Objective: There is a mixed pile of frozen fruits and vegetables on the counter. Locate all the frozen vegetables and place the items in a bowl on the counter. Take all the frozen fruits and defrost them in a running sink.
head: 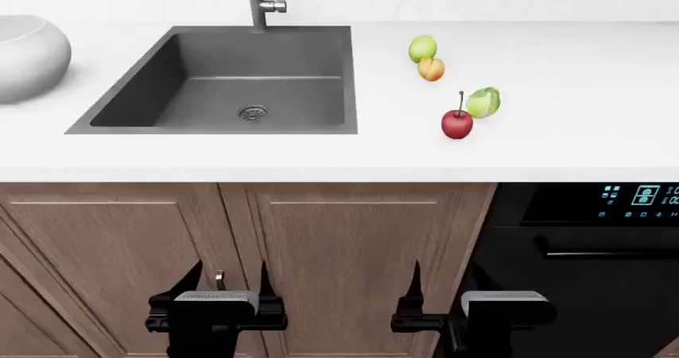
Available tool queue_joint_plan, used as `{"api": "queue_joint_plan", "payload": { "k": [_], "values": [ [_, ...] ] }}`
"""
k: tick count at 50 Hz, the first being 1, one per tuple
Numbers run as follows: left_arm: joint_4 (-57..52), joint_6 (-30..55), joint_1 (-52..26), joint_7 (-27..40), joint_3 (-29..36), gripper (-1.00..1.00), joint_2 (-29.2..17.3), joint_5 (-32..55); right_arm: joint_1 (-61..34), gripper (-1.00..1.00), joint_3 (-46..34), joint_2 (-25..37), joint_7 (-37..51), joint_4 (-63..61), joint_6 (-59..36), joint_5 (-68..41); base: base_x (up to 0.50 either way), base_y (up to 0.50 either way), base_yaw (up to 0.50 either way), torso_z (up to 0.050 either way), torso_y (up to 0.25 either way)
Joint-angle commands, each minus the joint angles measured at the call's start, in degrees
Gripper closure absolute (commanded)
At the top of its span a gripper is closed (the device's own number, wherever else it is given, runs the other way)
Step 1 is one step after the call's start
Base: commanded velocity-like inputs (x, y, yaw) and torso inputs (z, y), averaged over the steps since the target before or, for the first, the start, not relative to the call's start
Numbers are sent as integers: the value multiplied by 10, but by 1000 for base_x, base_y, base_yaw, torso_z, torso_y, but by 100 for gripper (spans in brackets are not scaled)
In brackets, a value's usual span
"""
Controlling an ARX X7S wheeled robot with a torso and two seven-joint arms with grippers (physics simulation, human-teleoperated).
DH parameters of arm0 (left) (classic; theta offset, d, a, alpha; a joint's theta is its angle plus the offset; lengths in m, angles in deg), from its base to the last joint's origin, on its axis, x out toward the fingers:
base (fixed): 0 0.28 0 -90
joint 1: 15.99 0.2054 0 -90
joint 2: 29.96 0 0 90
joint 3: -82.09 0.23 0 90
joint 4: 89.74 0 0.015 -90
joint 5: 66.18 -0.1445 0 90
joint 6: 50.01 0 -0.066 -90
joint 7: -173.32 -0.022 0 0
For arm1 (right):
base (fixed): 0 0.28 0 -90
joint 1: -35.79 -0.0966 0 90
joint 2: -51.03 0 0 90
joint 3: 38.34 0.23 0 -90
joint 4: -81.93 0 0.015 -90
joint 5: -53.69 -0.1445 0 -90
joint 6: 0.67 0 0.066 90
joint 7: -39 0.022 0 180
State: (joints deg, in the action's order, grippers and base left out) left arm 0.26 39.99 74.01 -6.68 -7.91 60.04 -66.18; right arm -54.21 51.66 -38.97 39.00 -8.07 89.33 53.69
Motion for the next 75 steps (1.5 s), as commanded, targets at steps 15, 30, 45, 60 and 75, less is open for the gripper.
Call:
{"api": "queue_joint_plan", "payload": {
  "k": [15, 30, 45, 60, 75],
  "values": [
    [4, -6, -2, 42, 31, -100, -29, 34, -3, -100, -35, 30, 40, 3, 2, -28, 0, 0, 0, 0, 0],
    [5, -11, -4, 56, 46, -100, -41, 47, -7, -100, -52, 43, 48, 13, 10, -41, 0, -134, 0, 0, 0],
    [-51, 25, 9, 52, 59, -100, -54, 85, 0, -100, -68, 54, 64, -23, -5, -45, 0, -226, 0, 0, 0],
    [-592, 626, -229, 170, -29, -100, -84, 263, -187, -100, -38, 89, 180, -585, -641, -61, 0, 0, 0, 0, 0],
    [-431, 896, -680, 476, -77, -100, -128, 579, -807, -100, -104, 381, 898, -353, -823, -1055, 133, 0, 0, 0, 0]
  ]
}}
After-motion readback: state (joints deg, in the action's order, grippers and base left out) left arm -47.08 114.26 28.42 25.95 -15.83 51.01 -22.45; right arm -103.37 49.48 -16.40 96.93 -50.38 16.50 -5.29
